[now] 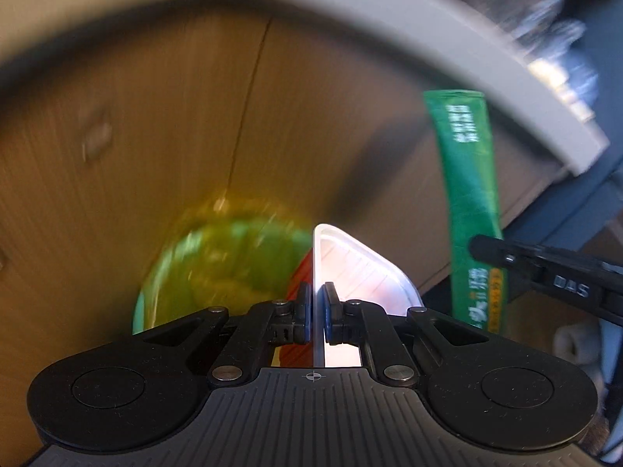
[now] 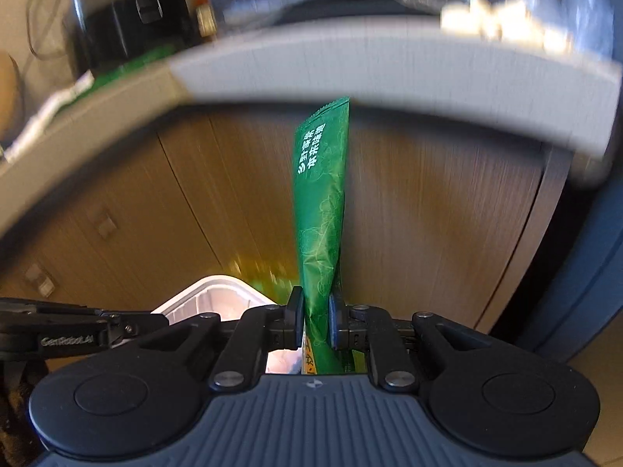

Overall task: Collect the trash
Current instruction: 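Carry the tray and green packet with both tools down over the green bin, then open both tools to drop the tray and packet into the bin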

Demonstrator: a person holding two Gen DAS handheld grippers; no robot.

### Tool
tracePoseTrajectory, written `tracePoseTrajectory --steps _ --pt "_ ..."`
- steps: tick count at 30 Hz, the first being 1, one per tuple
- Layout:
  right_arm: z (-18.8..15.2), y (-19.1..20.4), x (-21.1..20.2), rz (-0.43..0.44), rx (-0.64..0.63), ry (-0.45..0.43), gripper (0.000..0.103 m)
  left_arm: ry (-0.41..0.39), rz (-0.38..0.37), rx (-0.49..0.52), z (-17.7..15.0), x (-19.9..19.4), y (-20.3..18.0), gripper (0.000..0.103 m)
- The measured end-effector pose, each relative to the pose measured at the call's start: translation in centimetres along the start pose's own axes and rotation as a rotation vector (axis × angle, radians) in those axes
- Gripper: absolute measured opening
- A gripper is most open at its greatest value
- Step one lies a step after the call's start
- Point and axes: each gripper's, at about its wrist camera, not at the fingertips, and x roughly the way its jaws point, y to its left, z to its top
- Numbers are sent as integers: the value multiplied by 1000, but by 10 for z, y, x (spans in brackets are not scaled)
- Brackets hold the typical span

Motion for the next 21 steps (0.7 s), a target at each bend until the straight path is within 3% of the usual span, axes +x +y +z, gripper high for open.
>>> tracePoseTrajectory --steps 7,11,14,17,21 --pt "-20 -18 50 -13 22 117 12 117 100 -35 -18 70 29 10" --pt "-22 -15 64 21 13 154 12 169 120 -117 -31 108 44 10" --pt "-21 -9 69 39 -13 159 12 146 129 -179 -41 138 59 11" --pt "-21 -7 75 56 -19 185 12 217 124 -280 -56 175 83 17" --pt "-22 -9 85 71 -5 247 12 243 130 -364 -75 186 104 18"
